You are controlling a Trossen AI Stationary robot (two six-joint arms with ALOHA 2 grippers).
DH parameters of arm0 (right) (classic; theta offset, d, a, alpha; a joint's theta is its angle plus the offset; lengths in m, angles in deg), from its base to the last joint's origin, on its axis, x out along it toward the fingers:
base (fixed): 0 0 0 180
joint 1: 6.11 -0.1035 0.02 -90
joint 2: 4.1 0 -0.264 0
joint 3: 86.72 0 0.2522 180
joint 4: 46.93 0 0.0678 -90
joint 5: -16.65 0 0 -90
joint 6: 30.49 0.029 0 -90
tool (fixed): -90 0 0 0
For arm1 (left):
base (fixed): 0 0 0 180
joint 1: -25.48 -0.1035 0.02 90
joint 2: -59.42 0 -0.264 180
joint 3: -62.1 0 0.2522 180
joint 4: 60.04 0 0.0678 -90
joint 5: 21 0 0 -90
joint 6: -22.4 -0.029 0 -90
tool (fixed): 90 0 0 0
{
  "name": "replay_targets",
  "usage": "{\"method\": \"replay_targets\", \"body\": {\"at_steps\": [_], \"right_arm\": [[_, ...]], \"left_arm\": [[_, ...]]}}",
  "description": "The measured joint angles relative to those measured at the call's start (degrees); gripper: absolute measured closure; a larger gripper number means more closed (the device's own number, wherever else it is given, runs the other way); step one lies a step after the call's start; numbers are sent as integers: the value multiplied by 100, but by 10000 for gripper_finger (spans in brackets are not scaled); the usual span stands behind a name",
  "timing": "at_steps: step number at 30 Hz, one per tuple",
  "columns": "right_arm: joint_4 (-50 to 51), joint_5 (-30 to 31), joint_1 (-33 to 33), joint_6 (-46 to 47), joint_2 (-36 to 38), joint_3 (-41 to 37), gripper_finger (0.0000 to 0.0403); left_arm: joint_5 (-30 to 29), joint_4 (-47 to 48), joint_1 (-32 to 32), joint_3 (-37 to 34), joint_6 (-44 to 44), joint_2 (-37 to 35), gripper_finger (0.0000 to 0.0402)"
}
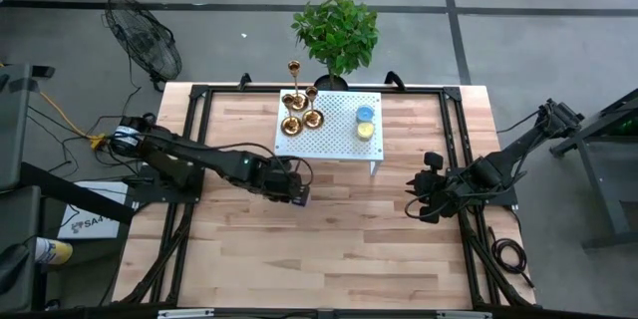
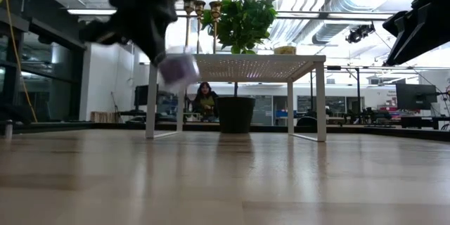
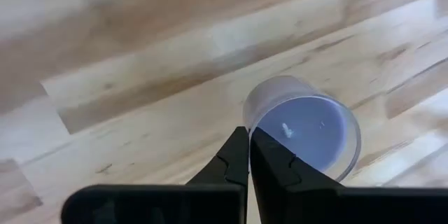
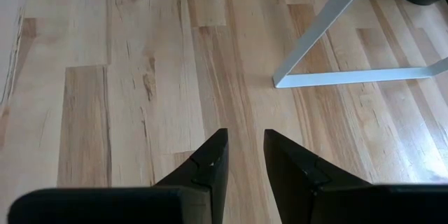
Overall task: Pick & Place candle stick holders
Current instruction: Put the violet scented candle on the shelf
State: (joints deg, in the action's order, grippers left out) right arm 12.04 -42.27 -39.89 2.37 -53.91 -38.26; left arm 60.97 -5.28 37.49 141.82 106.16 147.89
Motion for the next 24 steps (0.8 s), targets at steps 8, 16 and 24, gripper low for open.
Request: {"method": "replay_targets", "body": {"at_steps": [8, 16, 24], "right_arm": [[0, -1, -2, 11, 0, 0, 316], [49, -163, 0, 25, -1, 0, 316], [121, -409, 0, 33, 4, 0, 316]], "left_arm": [[-457, 1097, -88, 1431, -497, 471, 401], [-468, 1511, -382, 2603, -1187, 1117, 401], [-583, 1787, -577, 3549, -1524, 1618, 401]]}}
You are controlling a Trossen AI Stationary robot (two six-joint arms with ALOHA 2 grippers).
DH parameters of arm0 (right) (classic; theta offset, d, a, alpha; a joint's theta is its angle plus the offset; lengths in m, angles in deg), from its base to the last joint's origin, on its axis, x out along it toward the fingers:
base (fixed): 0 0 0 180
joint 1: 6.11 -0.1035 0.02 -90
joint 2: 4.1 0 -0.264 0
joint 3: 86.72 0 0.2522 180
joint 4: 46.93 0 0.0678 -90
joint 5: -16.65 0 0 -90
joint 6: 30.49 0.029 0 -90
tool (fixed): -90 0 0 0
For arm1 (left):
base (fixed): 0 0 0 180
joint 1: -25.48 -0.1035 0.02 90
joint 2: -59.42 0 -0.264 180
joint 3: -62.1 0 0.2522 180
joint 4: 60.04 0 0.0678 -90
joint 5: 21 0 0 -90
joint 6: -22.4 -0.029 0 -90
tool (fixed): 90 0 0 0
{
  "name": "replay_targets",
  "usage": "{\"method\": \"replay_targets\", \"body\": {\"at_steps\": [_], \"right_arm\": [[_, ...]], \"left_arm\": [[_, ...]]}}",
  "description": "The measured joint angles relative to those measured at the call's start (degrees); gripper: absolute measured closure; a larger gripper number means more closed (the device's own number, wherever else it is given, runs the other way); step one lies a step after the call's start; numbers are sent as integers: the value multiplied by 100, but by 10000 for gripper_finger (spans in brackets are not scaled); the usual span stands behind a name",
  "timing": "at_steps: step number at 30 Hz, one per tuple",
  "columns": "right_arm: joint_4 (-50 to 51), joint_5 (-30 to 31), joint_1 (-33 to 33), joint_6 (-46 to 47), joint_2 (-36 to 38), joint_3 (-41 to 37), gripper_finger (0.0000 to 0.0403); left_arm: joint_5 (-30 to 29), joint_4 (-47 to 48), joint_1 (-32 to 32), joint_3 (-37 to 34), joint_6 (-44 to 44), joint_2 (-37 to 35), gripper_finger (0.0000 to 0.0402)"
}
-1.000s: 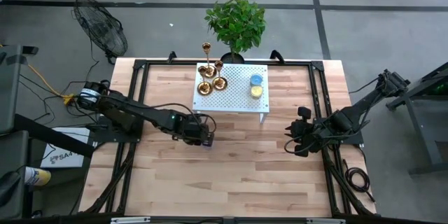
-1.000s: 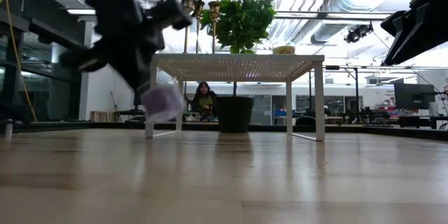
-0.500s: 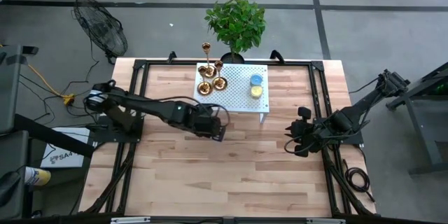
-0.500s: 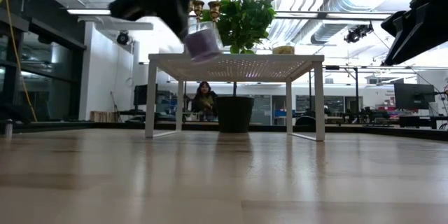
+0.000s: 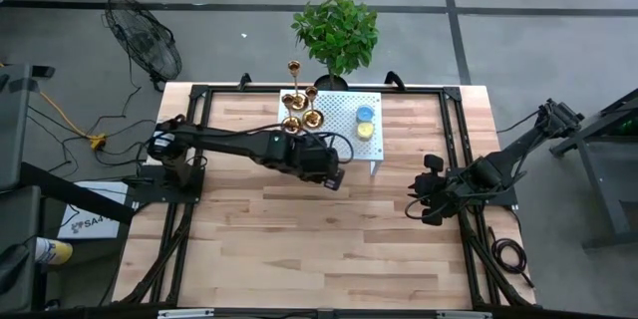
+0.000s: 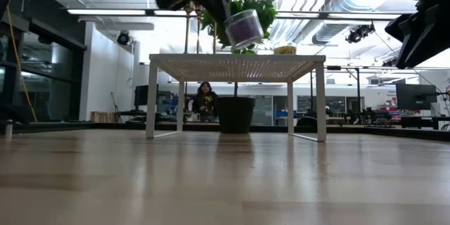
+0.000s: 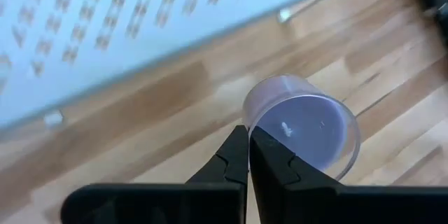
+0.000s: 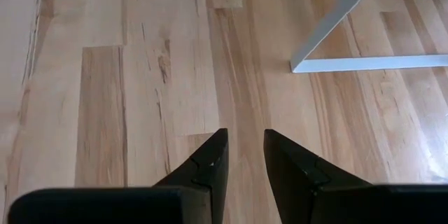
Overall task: Pick & Place candle stick holders
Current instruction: Put the violet scented candle on the shelf
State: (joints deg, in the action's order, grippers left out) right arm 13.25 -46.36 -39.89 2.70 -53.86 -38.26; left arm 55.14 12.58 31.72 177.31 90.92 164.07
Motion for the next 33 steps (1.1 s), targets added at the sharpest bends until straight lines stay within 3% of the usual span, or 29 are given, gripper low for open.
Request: {"method": "replay_targets", "body": {"at_steps": [6, 17, 33], "right_arm": [[10, -34, 0, -2, 0, 0, 316], [10, -86, 0, -7, 0, 0, 316], [10, -101, -1, -20, 0, 0, 316]], "left_arm": [[-405, -30, -2, 263, -186, 25, 401], [-523, -145, -31, 301, -366, 29, 401], [130, -410, -707, 299, 242, 38, 401]]}}
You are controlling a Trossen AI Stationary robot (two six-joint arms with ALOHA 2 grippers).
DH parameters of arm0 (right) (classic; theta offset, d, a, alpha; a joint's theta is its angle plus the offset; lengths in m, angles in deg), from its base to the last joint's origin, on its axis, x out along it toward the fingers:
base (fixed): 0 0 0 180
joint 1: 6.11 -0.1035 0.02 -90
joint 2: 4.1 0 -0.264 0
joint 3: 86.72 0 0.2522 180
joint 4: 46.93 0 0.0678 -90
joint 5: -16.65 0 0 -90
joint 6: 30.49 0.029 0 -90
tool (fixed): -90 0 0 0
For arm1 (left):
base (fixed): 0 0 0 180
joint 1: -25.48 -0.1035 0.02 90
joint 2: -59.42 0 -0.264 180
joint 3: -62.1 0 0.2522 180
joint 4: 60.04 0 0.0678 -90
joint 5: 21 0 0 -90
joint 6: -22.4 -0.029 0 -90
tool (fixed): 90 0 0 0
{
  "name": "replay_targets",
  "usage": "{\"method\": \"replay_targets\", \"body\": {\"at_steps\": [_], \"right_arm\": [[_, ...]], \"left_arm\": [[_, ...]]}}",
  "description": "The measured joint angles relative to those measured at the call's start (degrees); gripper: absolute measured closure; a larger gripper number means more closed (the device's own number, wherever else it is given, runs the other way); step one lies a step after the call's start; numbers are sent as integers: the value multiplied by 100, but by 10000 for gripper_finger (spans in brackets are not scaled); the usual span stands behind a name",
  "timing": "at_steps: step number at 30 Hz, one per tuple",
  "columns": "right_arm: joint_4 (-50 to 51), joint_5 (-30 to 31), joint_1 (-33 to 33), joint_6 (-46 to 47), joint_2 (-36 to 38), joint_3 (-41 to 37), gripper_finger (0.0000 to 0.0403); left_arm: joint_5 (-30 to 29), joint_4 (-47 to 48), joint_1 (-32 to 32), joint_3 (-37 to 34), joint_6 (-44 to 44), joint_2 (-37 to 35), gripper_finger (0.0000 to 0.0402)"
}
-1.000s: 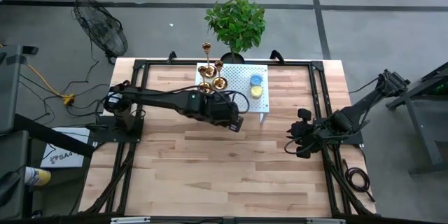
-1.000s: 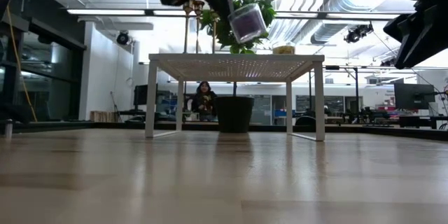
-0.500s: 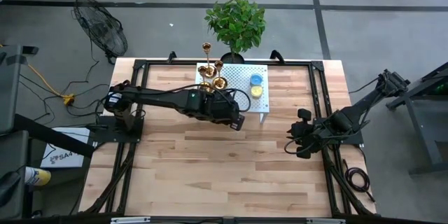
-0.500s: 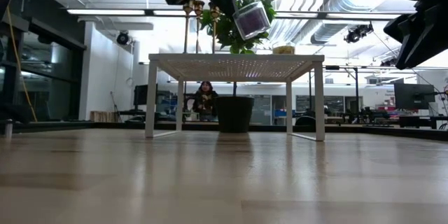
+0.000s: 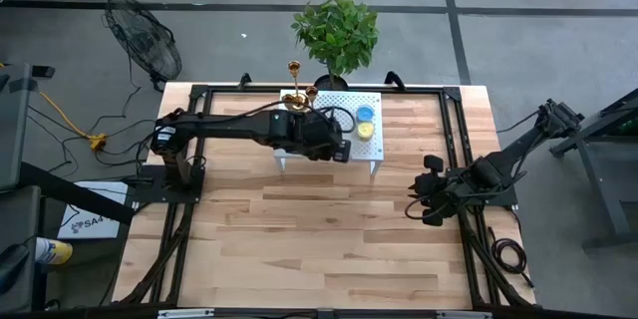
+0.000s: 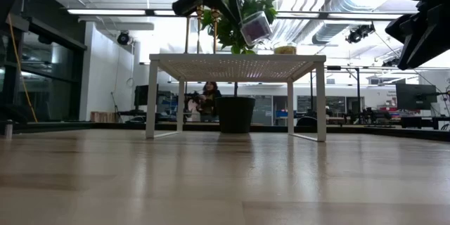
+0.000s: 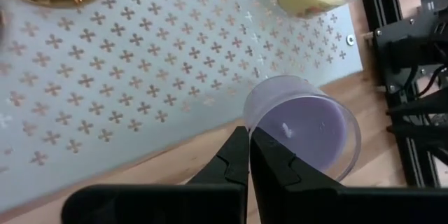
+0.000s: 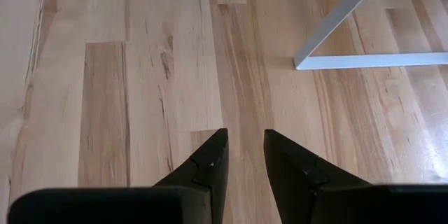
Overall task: Pick & Place candle stick holders
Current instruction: Put the violet scented candle on the shelf
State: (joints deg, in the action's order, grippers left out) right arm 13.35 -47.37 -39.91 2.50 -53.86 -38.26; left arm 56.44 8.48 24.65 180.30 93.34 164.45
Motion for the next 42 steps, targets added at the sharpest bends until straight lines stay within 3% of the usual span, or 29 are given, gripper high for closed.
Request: {"method": "replay_targets", "body": {"at_steps": [11, 16, 21, 26, 30, 37, 42], "right_arm": [[147, -153, -1, 0, 0, 0, 316], [162, -153, 0, 0, 0, 0, 316], [164, -156, 1, 41, 0, 0, 316], [154, -179, -1, 83, 1, 0, 316], [122, 144, -14, 34, 24, 0, 316], [-566, 654, -38, -834, 57, 0, 316], [-1900, 1130, -33, -2132, 63, -157, 316]], "left_arm": [[-15, -152, 14, -3, 284, 37, 401], [-190, -7, 4, 356, 214, 144, 401], [-352, 466, -158, 872, 148, 363, 402], [-328, 893, -188, 984, 94, 585, 401], [-338, 1001, -165, 996, -15, 656, 401], [-571, 934, -128, 994, -162, 656, 401], [-425, 967, -109, 994, -301, 656, 401]]}}
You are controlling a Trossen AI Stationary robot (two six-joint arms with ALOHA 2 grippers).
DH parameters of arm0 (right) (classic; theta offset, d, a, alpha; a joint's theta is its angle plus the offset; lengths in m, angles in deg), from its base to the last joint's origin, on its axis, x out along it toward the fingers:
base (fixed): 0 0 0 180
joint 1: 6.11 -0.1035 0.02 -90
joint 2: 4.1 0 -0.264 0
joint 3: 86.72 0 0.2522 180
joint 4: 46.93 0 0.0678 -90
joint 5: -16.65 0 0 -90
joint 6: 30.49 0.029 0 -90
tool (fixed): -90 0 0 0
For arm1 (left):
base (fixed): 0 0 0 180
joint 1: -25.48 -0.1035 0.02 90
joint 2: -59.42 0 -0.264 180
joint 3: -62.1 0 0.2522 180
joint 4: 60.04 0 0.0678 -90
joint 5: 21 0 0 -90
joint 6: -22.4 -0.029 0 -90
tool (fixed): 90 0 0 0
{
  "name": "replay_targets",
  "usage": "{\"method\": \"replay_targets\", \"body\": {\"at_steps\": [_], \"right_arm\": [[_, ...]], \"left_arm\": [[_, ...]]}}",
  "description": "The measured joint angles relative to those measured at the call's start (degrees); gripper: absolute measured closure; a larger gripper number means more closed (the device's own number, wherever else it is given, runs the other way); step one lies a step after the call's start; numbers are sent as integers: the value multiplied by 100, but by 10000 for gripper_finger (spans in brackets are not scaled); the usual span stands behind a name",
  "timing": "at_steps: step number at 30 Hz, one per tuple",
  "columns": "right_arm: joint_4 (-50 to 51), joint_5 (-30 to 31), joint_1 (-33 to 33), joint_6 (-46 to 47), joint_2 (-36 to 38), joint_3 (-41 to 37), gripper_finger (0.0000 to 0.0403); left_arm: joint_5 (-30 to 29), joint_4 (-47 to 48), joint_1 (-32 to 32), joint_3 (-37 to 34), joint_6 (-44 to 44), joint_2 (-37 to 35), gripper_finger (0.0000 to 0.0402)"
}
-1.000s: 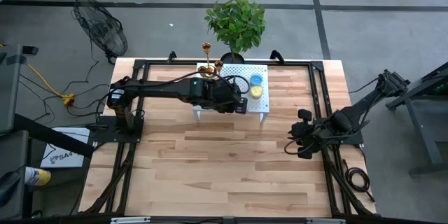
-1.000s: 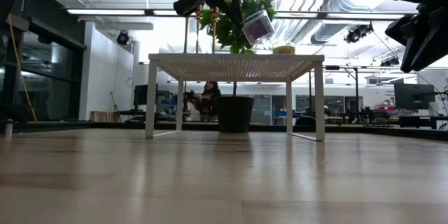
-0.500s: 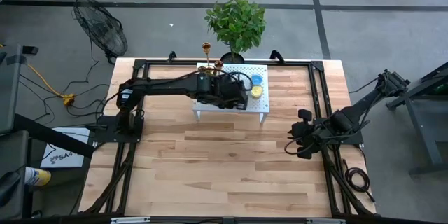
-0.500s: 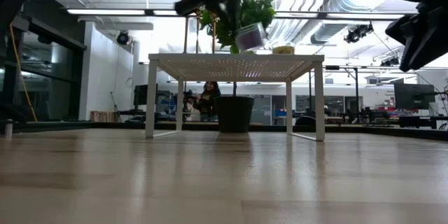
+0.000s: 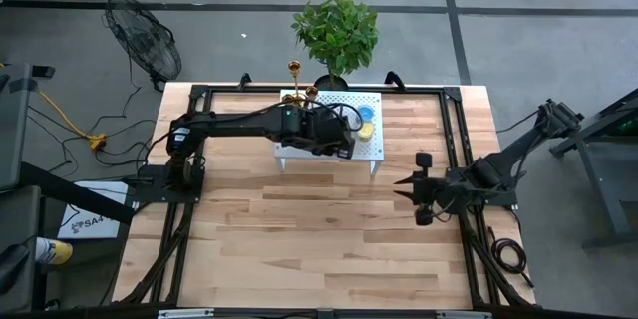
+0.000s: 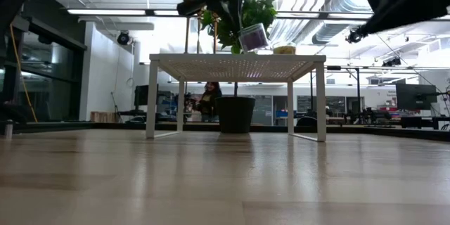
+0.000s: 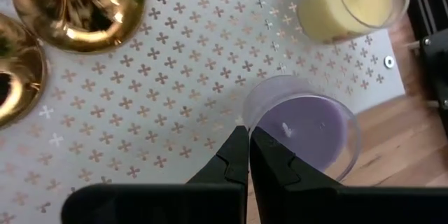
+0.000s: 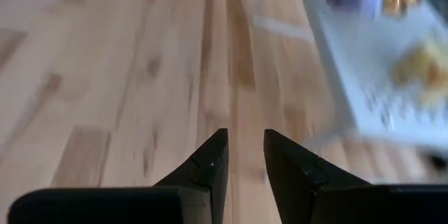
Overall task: Pick & Place candle stick holders
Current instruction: Put the violet scented candle on the shelf
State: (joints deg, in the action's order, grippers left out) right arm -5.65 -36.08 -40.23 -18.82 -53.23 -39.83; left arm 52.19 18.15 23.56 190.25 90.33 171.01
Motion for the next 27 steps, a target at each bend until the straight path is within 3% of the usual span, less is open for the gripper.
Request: {"method": "replay_targets", "body": {"at_steps": [6, 13, 19, 27], "right_arm": [[-2253, -25, 347, -1366, -2, -603, 308], [-4210, -544, 1163, -2231, -179, -965, 236], [-5264, -810, 1584, -2672, -1093, -951, 181], [-6349, -192, 2028, -3016, -2312, -590, 167]], "left_arm": [[17, -56, 110, -1, -92, 0, 401], [84, -122, 197, -2, -230, -2, 401], [58, -198, 197, -2, -370, -4, 401], [58, -187, 197, -2, -425, -4, 401]]}}
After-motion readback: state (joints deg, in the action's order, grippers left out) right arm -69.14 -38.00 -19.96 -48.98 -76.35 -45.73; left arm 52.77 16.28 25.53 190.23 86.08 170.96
